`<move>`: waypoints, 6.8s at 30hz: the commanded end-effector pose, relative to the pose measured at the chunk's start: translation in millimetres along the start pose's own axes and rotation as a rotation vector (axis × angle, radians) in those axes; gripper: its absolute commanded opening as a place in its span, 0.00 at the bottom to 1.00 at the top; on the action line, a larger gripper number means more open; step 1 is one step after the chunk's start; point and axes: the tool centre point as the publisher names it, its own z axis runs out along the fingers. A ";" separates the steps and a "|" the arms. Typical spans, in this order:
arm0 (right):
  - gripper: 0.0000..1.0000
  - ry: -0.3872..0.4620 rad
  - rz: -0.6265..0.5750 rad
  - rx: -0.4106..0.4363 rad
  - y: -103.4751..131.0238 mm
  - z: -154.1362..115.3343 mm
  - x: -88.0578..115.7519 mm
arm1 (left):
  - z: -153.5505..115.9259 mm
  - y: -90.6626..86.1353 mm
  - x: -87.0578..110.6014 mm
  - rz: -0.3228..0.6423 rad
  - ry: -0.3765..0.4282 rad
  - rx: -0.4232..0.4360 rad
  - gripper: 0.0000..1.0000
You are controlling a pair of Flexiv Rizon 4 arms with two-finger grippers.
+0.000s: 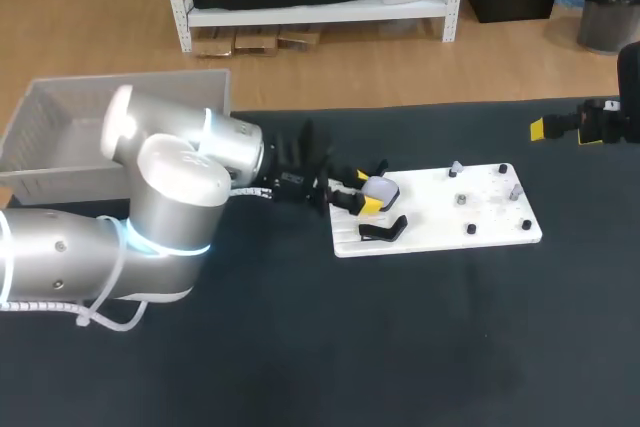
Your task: Pick up each earbud case from the left stands, insert the matching earbuds, close the lid, and place the case in the box.
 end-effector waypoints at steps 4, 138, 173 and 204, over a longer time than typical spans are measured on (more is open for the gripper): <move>1.00 0.000 -0.001 -0.002 -0.7 0.3 0.0 | 2.8 3.8 0.8 -0.006 0.003 0.008 0.38; 0.85 0.462 -0.196 0.457 -7.3 78.8 67.5 | -31.4 -37.3 -128.2 0.058 -0.414 0.051 0.00; 0.42 0.541 -0.185 0.497 -35.5 100.7 72.1 | -31.4 -37.3 -128.2 0.058 -0.414 0.051 0.00; 0.00 0.496 -0.073 0.524 6.6 53.1 43.0 | -31.4 -37.3 -128.2 0.058 -0.414 0.051 0.00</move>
